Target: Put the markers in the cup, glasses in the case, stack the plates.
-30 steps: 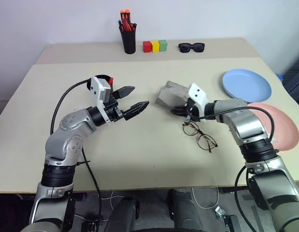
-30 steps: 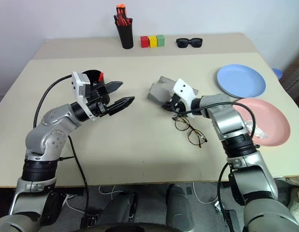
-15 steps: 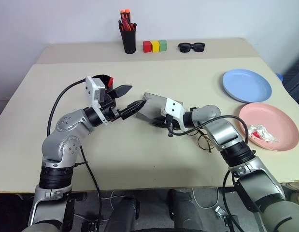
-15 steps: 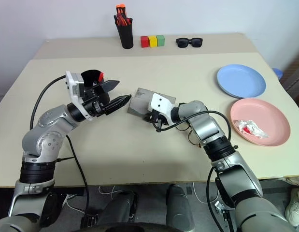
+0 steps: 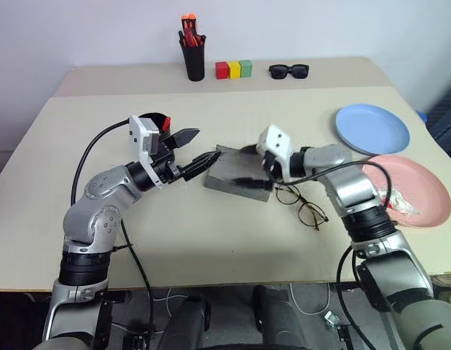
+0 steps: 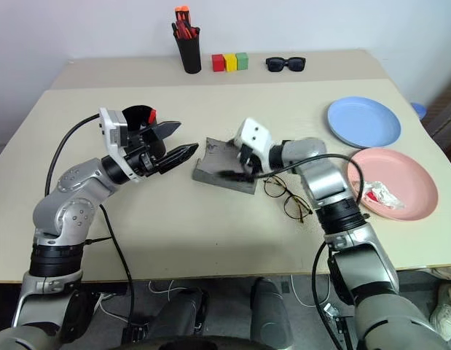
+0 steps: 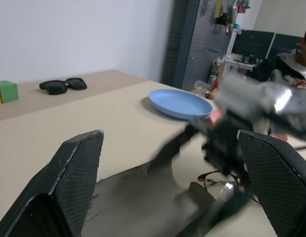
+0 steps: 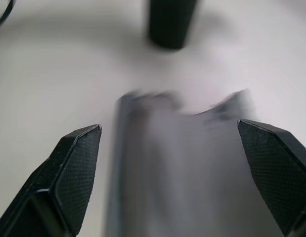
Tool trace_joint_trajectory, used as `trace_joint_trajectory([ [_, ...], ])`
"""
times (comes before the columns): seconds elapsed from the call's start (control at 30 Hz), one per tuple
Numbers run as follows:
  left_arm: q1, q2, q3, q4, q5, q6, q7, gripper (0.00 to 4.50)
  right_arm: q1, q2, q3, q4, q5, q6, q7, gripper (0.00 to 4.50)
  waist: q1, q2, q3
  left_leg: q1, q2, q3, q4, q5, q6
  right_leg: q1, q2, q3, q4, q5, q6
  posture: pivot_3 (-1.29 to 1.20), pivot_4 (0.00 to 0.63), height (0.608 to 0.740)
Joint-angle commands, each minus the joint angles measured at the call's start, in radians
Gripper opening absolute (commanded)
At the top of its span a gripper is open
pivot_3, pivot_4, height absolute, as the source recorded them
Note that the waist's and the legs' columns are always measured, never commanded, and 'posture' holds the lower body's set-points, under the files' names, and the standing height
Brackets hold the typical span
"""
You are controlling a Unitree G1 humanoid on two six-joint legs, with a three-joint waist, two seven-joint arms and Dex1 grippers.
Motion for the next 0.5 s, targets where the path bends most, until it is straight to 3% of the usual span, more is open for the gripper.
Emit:
trace_joint_trajectory([
  [0.03, 0.004, 0.034, 0.029, -0.035, -0.034, 0.021, -0.025, 4.5, 0.014, -0.037, -0.089, -0.102, 0.069, 0.085, -0.025, 4.47, 0.0, 0.0, 0.0, 0.0, 0.0, 0.0, 0.0, 0.0, 0.0, 0.0, 0.0, 0.0, 0.0, 0.0, 0.0, 0.0, 0.15, 0.74],
  [0.3, -0.026, 0.048, -0.024, 0.009, -0.015, 0.02, -0.09, 4.5, 0.201, -0.096, -0.313, -0.212, 0.217, 0.094, -0.067, 4.47, 0.003, 0.0, 0.0, 0.0, 0.0, 0.001, 0.0, 0.0, 0.0, 0.0, 0.0, 0.001, 0.0, 0.0, 0.0, 0.0, 0.15, 0.74],
  [0.5, -0.06, 0.053, -0.035, 0.05, -0.023, 0.023, -0.147, 4.5, 0.372, -0.273, -0.274, -0.383, 0.178, 0.274, -0.123, 4.47, -0.005, 0.0, 0.0, 0.001, 0.0, 0.002, 0.0, -0.001, 0.001, 0.001, 0.0, 0.001, -0.001, 0.0, 0.0, 0.0, 0.15, 0.74],
])
